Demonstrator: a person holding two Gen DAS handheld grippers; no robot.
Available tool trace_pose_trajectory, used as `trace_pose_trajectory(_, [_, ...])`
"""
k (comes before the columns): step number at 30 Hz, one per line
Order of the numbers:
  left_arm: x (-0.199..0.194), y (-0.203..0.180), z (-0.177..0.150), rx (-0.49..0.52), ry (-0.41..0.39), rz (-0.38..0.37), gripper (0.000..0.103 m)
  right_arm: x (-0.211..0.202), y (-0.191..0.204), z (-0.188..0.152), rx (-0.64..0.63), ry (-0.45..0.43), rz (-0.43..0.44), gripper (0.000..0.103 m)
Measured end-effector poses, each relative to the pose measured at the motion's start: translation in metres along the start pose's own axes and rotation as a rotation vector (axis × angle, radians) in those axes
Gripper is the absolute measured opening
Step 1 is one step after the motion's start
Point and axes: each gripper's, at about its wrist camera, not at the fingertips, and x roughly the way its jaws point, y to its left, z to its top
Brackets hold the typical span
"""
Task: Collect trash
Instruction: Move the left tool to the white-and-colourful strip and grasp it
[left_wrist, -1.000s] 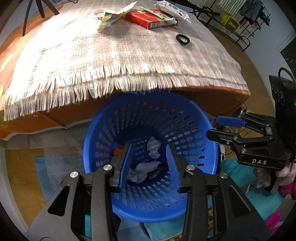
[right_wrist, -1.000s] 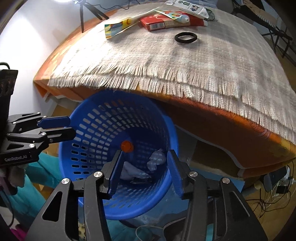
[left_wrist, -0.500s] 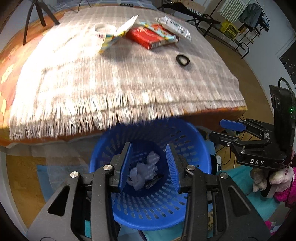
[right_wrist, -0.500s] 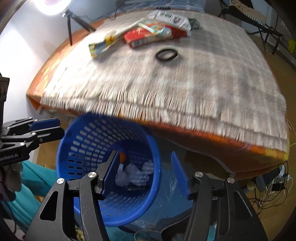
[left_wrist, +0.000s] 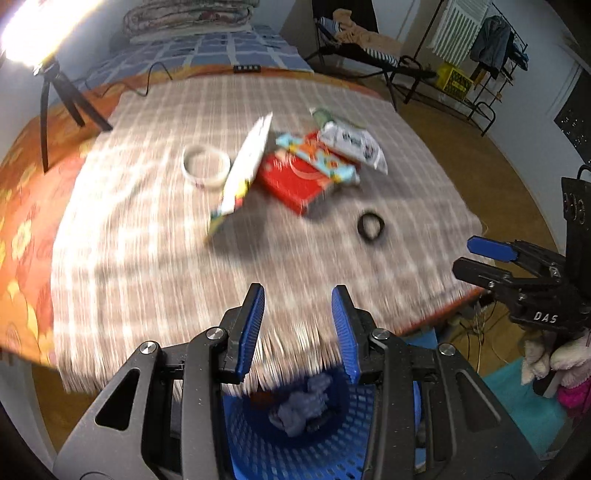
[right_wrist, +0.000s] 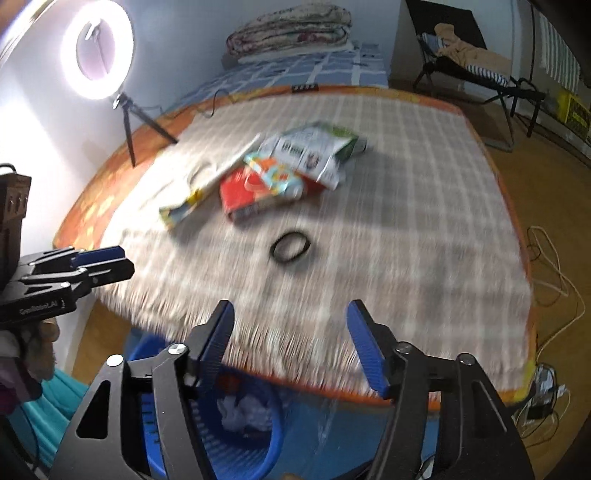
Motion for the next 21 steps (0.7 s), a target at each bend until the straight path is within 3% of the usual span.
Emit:
trace_pose_trajectory(10, [0.024, 0.026, 0.054, -0.057, -0.023, 0.007, 0.038, 0.037, -0.01, 0.028, -0.003, 0.076, 0.016, 0.063])
trace_pose_trajectory(16, [0.055, 0.02, 0.073, 0.006, 0.015, 0.04, 0.038, 0.059, -0.017, 0.035, 0.017, 0.102, 0.031, 0.063])
trace_pose_trajectory(21, [0.081, 0.023, 0.077, 0.054, 0.056, 0.123, 0.038, 0.075, -0.019, 0.04, 0.026, 0.125, 0.044, 0.063])
